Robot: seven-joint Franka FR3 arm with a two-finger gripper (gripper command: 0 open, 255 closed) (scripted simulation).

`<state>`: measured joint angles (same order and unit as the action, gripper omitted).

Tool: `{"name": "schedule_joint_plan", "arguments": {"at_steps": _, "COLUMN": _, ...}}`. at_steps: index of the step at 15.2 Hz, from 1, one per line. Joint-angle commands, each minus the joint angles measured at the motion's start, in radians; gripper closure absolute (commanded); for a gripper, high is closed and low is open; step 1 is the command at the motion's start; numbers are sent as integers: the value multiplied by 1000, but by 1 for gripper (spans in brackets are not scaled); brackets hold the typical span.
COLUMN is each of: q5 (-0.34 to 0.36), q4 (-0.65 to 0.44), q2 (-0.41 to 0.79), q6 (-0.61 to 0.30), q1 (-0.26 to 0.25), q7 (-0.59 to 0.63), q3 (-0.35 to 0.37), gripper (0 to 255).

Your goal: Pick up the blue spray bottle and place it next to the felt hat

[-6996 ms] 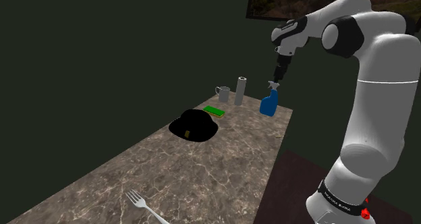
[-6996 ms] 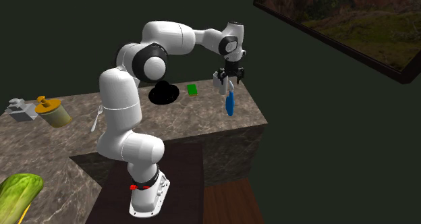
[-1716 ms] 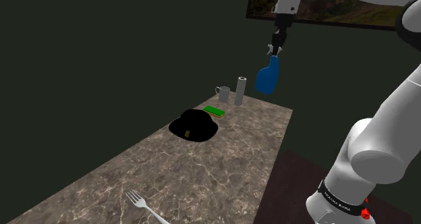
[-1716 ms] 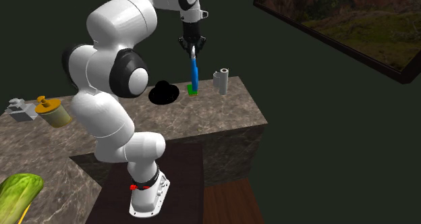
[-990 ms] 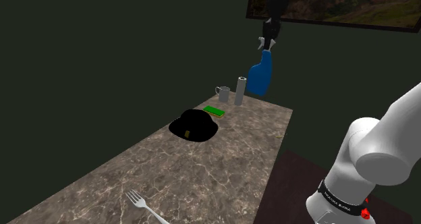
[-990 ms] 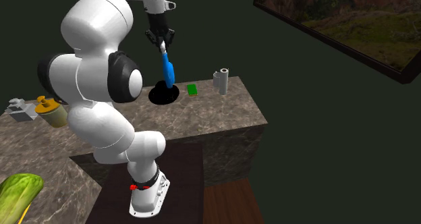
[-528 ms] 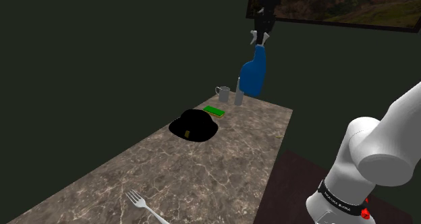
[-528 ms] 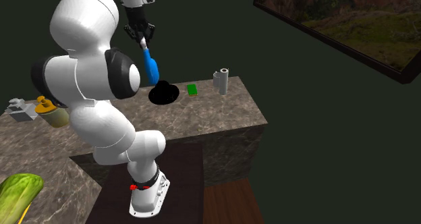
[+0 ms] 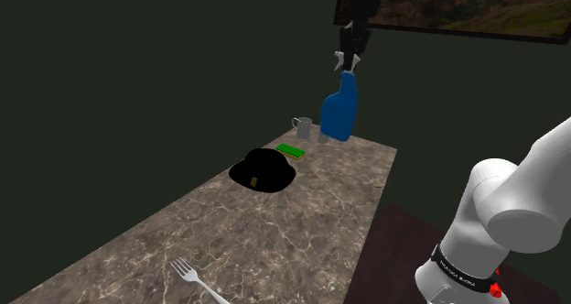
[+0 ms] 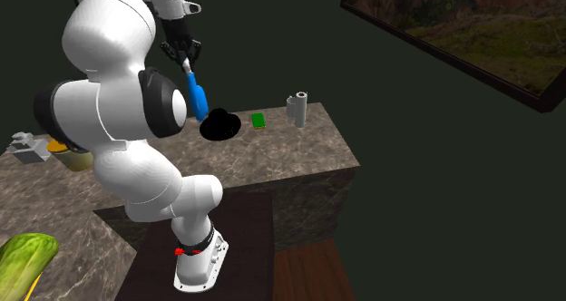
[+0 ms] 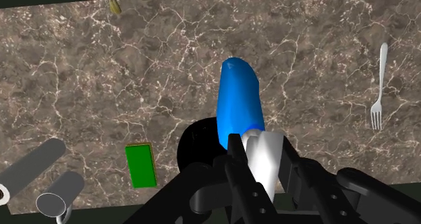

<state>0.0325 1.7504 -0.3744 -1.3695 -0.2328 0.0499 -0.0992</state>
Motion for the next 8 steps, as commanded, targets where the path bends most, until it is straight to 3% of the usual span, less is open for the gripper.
{"name": "schedule_joint_plan", "arguments": {"at_steps": 1, "q5": 1, "q4": 42, "q2": -15, "q6": -27, "q1": 0, "q7": 2, "q3": 1, "gripper": 255}}
{"name": "schedule_joint_plan", "arguments": {"at_steps": 8, "q5": 4, "q4": 174, "q2": -53, "q6": -121, "q1": 2, "q7": 5, "q3": 1, "gripper": 255}}
